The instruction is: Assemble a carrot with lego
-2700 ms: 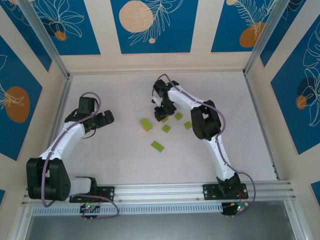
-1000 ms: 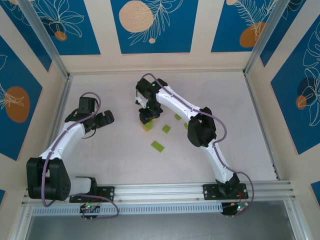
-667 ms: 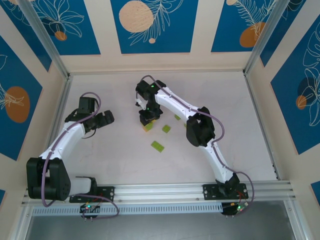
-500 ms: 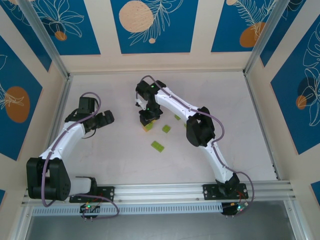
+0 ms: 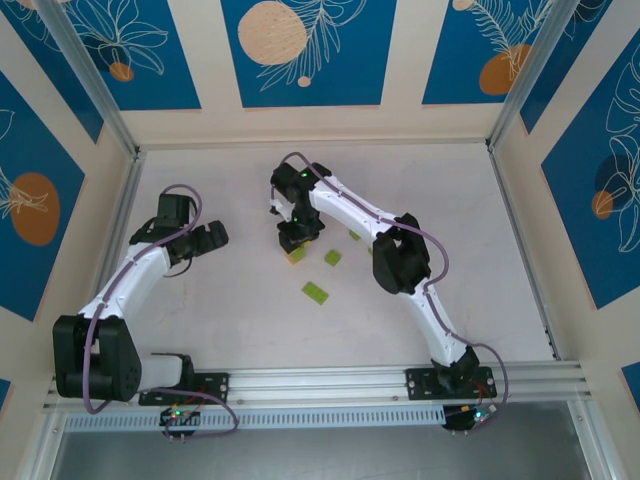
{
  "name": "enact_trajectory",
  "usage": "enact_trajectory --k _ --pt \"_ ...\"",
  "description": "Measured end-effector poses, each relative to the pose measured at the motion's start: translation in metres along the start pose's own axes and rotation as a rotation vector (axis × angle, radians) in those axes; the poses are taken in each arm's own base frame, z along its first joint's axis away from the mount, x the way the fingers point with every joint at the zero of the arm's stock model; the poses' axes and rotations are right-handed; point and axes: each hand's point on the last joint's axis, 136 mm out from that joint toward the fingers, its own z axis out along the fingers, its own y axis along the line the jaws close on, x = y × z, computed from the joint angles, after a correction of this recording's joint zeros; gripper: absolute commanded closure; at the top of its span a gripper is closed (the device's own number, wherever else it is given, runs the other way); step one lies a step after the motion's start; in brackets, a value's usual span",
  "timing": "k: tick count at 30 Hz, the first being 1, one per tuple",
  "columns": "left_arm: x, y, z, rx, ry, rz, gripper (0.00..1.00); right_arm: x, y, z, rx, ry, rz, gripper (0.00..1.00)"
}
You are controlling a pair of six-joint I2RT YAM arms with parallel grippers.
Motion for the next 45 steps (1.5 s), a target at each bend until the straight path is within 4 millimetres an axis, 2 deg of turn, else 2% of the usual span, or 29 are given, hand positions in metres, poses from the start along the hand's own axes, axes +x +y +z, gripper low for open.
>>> enact_trajectory --k 45 --pt "-0.0001 -0.0001 -0.0001 0.001 -0.001 0.0 0.03 0.0062 -0.0004 0.0065 0.162 0.023 -0.047 0.66"
